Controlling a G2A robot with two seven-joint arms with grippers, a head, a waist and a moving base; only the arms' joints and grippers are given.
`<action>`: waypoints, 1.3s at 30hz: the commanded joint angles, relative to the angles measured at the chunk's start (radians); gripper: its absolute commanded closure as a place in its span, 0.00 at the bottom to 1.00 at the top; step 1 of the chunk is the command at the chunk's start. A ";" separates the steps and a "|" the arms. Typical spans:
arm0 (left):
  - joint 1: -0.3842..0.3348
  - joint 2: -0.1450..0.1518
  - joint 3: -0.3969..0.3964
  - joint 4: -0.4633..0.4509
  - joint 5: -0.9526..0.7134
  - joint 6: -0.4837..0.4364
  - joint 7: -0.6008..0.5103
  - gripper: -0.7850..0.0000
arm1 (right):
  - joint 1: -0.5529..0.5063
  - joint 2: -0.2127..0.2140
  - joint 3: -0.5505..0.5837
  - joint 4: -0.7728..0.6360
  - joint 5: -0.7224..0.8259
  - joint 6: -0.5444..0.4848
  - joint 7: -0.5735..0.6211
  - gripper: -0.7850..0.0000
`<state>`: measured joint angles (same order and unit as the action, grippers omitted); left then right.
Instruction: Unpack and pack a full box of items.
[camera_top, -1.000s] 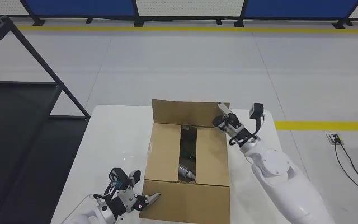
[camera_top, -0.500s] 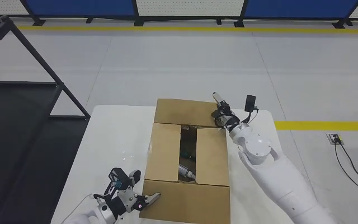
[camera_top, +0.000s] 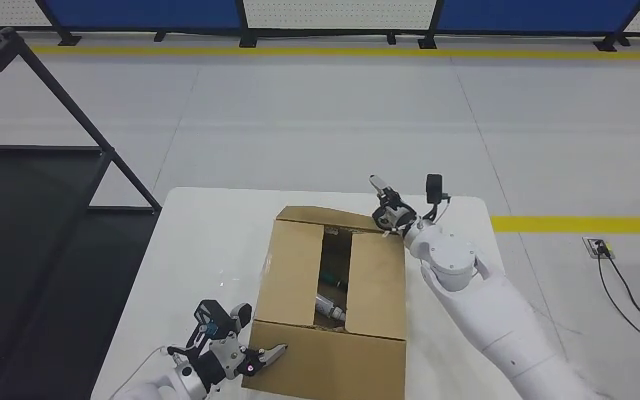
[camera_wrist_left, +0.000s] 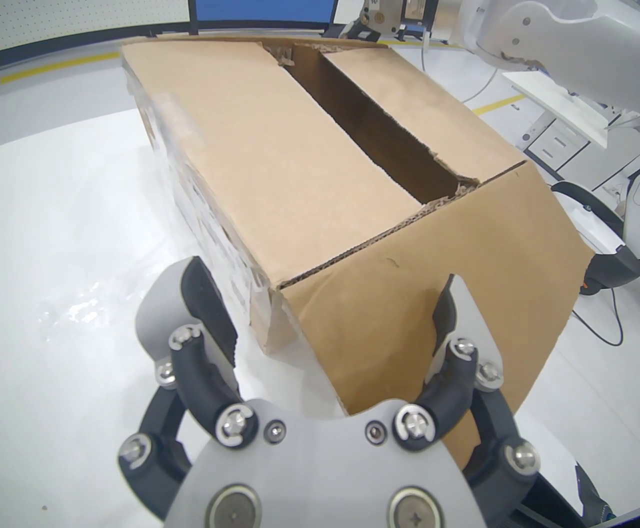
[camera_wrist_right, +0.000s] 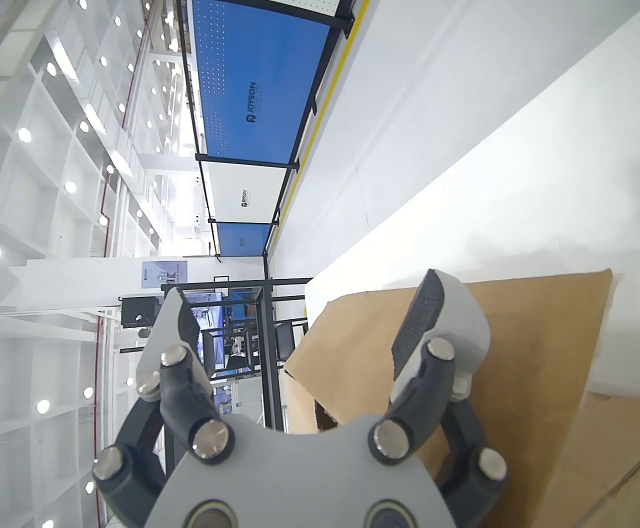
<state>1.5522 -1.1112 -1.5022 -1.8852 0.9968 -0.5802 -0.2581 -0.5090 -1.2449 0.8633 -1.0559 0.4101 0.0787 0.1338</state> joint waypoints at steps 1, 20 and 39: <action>0.000 0.000 0.000 0.000 0.000 0.000 0.000 0.00 | -0.002 -0.002 0.006 0.001 -0.005 -0.004 0.009 0.00; 0.000 0.000 0.000 0.000 0.000 0.000 0.000 0.00 | -0.128 0.013 0.158 -0.151 0.000 -0.196 0.135 0.00; 0.058 0.005 -0.059 0.009 -0.030 0.031 0.102 0.00 | -0.148 0.009 0.218 -0.168 0.009 -0.155 0.267 0.00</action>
<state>1.6099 -1.1066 -1.5561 -1.8844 0.9820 -0.5500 -0.1529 -0.6564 -1.2359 1.0798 -1.2234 0.4150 -0.0739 0.3888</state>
